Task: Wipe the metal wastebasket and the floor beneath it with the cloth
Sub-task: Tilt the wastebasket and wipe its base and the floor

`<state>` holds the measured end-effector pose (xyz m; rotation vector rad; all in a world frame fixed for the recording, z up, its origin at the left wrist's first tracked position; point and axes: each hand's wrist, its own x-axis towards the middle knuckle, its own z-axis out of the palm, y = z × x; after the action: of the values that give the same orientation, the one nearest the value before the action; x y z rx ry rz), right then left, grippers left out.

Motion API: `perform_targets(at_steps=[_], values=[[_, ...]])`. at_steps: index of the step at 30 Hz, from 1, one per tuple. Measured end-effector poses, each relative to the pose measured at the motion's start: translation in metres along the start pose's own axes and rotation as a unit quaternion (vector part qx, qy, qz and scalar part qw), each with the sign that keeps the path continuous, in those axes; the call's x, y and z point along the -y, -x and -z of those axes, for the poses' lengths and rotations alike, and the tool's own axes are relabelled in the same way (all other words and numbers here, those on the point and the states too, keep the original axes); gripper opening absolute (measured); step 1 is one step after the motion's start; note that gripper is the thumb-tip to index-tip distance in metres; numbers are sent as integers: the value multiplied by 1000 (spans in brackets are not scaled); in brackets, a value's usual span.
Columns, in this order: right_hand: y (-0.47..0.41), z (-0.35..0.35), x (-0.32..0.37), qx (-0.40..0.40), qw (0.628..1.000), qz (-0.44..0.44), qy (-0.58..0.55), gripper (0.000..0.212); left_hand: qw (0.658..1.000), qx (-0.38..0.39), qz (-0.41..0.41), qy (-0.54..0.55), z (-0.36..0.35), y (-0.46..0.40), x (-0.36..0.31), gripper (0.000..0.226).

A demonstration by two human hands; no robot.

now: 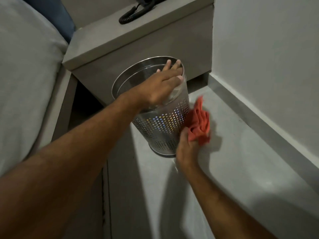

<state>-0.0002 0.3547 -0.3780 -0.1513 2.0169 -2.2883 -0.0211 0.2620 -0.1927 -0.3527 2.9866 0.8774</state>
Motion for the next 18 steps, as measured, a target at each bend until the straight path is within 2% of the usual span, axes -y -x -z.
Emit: perform_targets(at_steps=[3, 5, 6, 8, 11, 13, 15, 16, 18], values=[[-10, 17, -25, 49, 995, -71, 51, 58, 1000, 0, 1, 5, -1, -2, 0, 46], [-19, 13, -14, 84, 988, -115, 65, 57, 1000, -4, 9, 6, -1, -3, 0, 47], [-20, 7, 1, 95, 991, -79, 46, 57, 1000, -5, 13, 7, -1, -4, 1, 47], [-19, -9, 34, 98, 993, 59, -25, 60, 1000, -5, 13, 9, 0, -6, -1, 47], [-14, -30, 52, 59, 987, 144, -37, 64, 1000, 3, 15, 7, -1, -7, 0, 46], [-14, -31, 35, 34, 994, 102, -14, 62, 1000, 2, 15, 9, 0, -6, 1, 47], [-13, -19, 5, 32, 998, -4, 52, 50, 1000, 3, 15, 14, 1, -8, 1, 48], [-9, -8, -11, 44, 993, -61, 90, 47, 1000, 2, 15, 15, 0, -7, 3, 48], [-4, 16, -32, 106, 978, -107, 144, 52, 1000, -8, 13, 3, -2, -10, 1, 48]])
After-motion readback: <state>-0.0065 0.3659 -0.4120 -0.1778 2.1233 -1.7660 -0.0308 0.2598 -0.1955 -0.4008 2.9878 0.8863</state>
